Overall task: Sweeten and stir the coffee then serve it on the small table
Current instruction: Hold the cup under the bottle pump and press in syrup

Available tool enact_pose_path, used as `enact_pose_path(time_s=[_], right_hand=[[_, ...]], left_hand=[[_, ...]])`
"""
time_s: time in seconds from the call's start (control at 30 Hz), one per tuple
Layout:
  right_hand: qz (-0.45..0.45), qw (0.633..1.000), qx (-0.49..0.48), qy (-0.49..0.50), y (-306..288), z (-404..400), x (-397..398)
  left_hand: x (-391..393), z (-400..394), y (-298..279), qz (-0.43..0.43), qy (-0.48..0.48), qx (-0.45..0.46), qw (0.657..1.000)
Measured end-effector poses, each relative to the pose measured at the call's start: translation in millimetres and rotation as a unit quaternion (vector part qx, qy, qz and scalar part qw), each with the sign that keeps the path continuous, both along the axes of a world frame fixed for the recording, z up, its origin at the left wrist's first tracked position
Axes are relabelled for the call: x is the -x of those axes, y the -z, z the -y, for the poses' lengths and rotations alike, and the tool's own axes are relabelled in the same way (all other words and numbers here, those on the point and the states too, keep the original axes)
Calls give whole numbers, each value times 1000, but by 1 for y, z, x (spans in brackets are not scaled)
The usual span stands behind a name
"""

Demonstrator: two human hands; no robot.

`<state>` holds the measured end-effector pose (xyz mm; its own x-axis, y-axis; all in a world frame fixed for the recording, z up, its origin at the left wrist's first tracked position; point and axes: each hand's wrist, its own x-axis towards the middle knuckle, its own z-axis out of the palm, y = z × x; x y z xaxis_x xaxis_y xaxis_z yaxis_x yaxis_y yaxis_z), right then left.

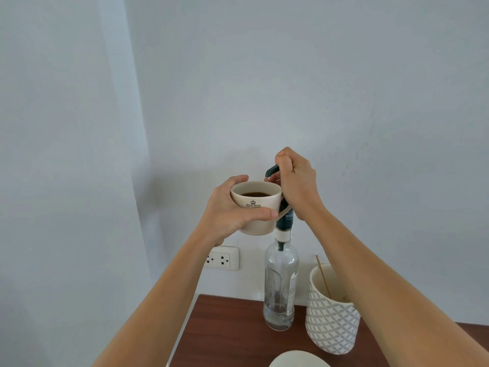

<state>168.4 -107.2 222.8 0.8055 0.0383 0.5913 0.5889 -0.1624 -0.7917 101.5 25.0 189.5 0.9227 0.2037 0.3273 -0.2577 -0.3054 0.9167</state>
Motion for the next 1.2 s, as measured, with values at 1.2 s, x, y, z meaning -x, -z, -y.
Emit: enact_pose_path(time_s=[1.2], right_hand=[[0, 1000, 22, -6, -3, 4, 3]], left_hand=[[5, 2, -4, -6, 11, 5, 1000]])
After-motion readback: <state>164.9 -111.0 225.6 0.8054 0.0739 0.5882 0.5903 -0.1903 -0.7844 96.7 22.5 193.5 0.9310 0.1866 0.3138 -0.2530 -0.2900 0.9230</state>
